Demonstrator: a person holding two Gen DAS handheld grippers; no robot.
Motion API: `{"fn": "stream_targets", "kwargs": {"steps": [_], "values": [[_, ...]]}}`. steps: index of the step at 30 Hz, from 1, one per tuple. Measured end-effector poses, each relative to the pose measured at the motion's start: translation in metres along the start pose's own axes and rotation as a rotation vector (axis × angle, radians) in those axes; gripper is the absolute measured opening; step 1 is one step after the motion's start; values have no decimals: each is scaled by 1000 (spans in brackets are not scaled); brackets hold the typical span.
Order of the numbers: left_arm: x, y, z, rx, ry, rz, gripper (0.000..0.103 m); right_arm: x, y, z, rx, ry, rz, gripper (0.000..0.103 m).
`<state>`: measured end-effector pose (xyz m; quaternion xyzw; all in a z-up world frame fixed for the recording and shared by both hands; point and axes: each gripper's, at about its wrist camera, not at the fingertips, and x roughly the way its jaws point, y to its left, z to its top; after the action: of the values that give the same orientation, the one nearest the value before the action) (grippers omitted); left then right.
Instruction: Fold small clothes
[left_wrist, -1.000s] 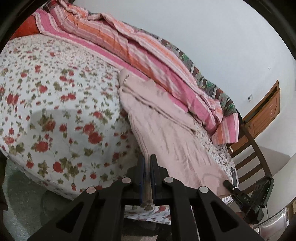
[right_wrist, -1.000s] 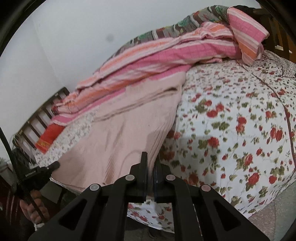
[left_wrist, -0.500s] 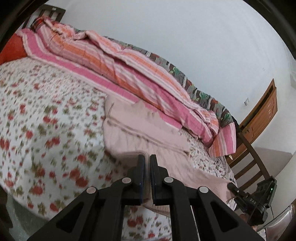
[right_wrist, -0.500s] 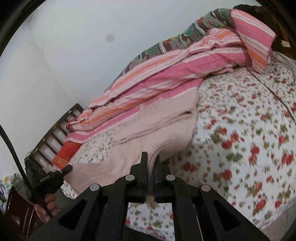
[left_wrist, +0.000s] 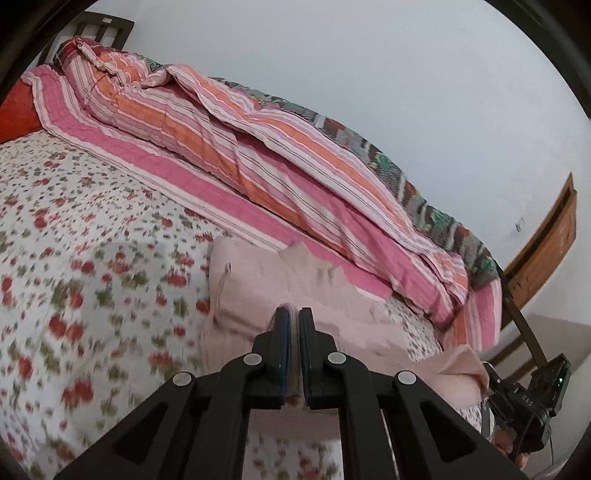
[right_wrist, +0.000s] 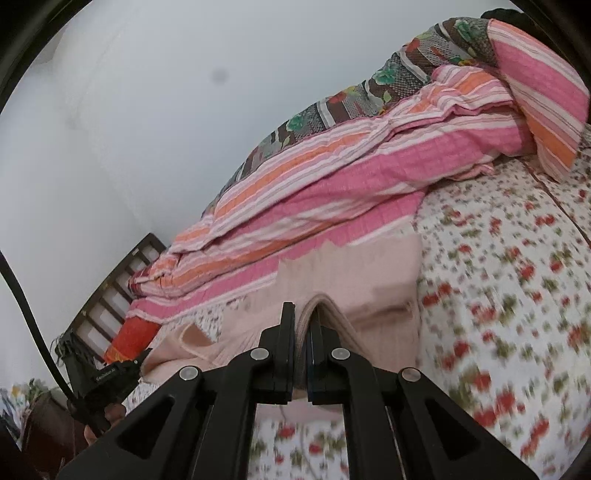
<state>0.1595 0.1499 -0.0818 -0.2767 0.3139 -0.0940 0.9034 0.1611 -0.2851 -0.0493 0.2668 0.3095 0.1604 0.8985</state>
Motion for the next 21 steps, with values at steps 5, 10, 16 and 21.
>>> {"fn": "stream_targets", "kwargs": {"steps": [5, 10, 16, 21], "values": [[38, 1, 19, -2, 14, 20, 7, 36, -11, 20, 51, 11, 13, 5], [70, 6, 31, -13, 29, 32, 7, 64, -21, 33, 76, 25, 8, 5], [113, 15, 48, -30, 53, 66, 7, 104, -32, 53, 55, 65, -17, 5], [154, 20, 59, -22, 82, 96, 7, 142, -42, 66, 23, 104, -68, 5]]}}
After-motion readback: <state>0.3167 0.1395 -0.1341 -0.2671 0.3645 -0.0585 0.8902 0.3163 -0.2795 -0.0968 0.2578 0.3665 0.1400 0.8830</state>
